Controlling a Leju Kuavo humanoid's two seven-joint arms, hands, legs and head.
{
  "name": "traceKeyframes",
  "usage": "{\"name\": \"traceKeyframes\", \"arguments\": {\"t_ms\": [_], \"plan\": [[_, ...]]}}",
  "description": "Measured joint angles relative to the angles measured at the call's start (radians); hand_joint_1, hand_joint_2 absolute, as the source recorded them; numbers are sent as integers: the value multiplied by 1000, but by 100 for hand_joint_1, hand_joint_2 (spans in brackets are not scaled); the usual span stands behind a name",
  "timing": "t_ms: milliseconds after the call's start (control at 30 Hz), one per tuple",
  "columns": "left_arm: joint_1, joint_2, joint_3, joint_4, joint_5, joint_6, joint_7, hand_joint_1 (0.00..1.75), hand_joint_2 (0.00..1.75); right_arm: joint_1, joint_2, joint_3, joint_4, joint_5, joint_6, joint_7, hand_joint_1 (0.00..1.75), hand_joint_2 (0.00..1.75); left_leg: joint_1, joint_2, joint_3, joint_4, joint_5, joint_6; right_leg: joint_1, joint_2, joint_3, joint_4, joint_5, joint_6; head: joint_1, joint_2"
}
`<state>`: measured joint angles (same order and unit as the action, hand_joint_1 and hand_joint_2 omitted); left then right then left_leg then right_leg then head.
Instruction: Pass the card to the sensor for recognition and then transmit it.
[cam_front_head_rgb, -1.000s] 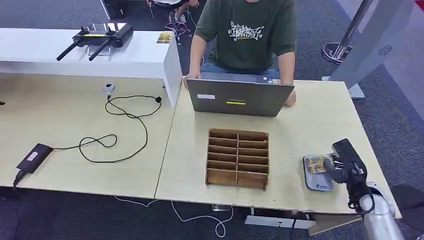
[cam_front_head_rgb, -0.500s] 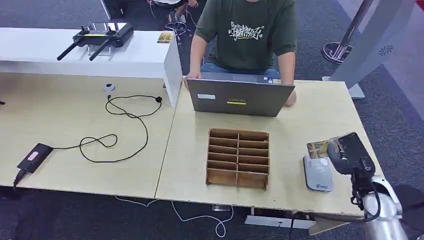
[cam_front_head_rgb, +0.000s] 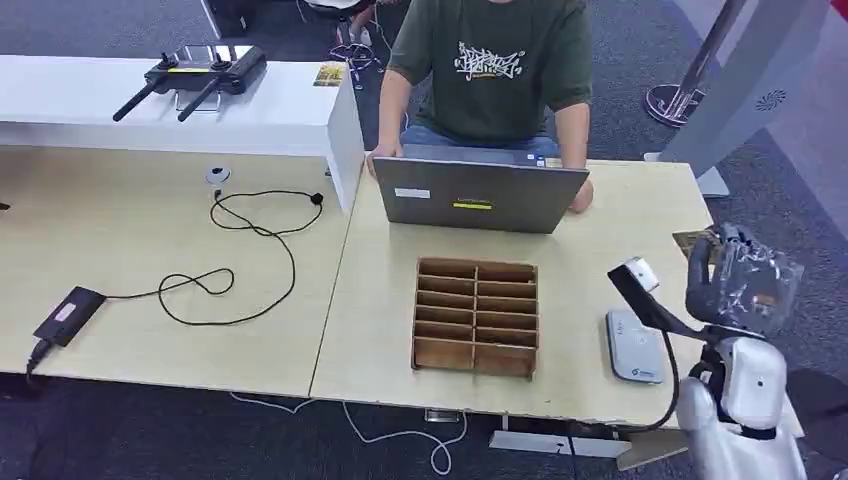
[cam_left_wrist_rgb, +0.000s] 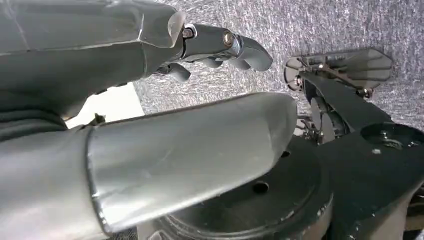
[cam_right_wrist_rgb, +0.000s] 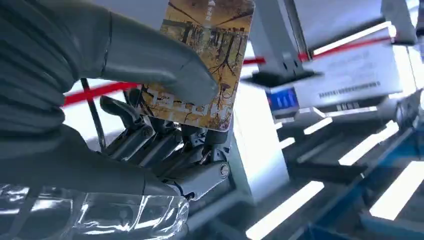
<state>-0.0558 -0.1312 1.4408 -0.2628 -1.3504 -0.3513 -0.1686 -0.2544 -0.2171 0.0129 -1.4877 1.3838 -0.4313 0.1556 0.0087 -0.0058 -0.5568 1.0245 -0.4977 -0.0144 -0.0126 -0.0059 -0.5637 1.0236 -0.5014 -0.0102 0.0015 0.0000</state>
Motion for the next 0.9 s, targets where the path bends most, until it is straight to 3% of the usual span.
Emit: {"name": "traceKeyframes", "arguments": {"t_ms": [233,533,767,900], "plan": [[-1,-1,0,0,-5,0,-1,0,0,-46,36,40,8,136,-73,15,175,175,0,0,0,0,0,0,0,0,0,0,0,0,0,0],[-3,3,-6,0,-32,0,-6,0,0,-150,68,89,50,123,-144,23,175,175,0,0,0,0,0,0,0,0,0,0,0,0,0,0],[-3,3,-6,0,-33,0,-6,0,0,-155,69,91,53,123,-147,23,175,175,0,0,0,0,0,0,0,0,0,0,0,0,0,0],[-6,9,-29,0,-54,0,-6,0,0,-306,129,168,164,152,-170,29,175,175,0,0,0,0,1,-1,0,0,0,1,0,0,0,0]]}}
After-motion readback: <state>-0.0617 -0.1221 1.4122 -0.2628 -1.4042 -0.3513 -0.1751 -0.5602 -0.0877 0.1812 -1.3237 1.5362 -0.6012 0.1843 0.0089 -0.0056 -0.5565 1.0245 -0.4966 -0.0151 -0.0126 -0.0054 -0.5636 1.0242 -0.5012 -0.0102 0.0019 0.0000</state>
